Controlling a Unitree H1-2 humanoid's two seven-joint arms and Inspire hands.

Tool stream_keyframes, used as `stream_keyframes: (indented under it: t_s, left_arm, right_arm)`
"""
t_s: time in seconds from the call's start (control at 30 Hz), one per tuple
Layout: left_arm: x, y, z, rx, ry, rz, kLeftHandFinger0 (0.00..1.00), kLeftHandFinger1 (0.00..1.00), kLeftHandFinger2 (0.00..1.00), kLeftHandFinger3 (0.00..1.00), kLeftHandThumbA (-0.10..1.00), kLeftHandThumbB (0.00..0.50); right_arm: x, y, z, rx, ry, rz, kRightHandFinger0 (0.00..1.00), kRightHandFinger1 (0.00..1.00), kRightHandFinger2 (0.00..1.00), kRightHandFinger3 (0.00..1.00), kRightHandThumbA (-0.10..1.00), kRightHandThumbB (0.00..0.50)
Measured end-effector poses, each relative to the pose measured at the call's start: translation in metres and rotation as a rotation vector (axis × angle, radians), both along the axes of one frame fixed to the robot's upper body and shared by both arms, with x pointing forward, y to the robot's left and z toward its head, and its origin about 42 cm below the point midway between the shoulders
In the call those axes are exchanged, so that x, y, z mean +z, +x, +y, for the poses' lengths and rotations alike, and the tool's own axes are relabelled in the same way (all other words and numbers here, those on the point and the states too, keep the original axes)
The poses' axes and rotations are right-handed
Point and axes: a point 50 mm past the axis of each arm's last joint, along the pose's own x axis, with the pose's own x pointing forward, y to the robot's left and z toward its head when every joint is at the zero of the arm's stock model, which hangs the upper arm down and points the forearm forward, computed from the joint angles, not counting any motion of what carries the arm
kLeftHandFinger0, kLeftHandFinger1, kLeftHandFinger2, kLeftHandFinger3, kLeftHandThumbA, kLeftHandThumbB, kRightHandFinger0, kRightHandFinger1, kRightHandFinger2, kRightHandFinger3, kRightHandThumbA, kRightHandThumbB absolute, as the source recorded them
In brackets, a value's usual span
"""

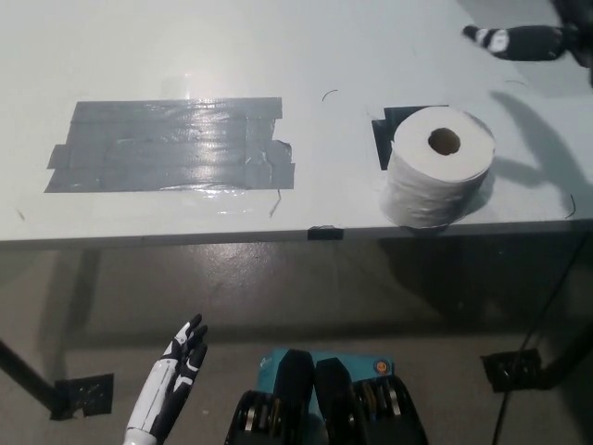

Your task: A toilet paper roll is kept on the black spot on the desk infront of the robot and the robot inserts its right thumb into the hole in the centre to grab the roll. Then it passes the roll to a person.

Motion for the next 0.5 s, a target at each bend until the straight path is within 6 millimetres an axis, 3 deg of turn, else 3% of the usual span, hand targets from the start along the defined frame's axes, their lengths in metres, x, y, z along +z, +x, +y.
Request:
stream_keyframes:
  t_s: [0.07,0.2,0.3,0.33,0.5]
  left_arm:
    - [0.0,0.0,0.0,0.0,0.0,0.001,1.0,1.0,1.0,1.0,0.98,0.066]
    - [0.0,0.0,0.0,0.0,-0.001,0.001,1.0,1.0,1.0,1.0,0.99,0.058]
    - [0.0,0.0,-0.001,0.0,-0.001,0.001,1.0,1.0,1.0,1.0,1.0,0.052]
    - [0.0,0.0,-0.001,0.0,-0.001,0.001,1.0,1.0,1.0,1.0,1.0,0.052]
    - [0.001,0.002,-0.001,-0.002,-0.001,-0.004,1.0,1.0,1.0,1.0,0.98,0.047]
  right_arm:
    - [-0.003,0.013,0.005,0.008,-0.046,0.076,1.0,1.0,1.0,1.0,0.96,0.35]
    - [-0.018,0.036,0.013,0.018,-0.164,0.256,1.0,1.0,1.0,1.0,1.0,0.416]
    - [-0.028,0.046,0.016,0.023,-0.236,0.363,1.0,1.0,1.0,1.0,1.0,0.429]
    - [-0.031,0.048,0.017,0.025,-0.258,0.395,1.0,1.0,1.0,1.0,0.95,0.405]
    - [-0.039,0.058,0.023,0.042,-0.364,0.55,1.0,1.0,1.0,1.0,0.97,0.365]
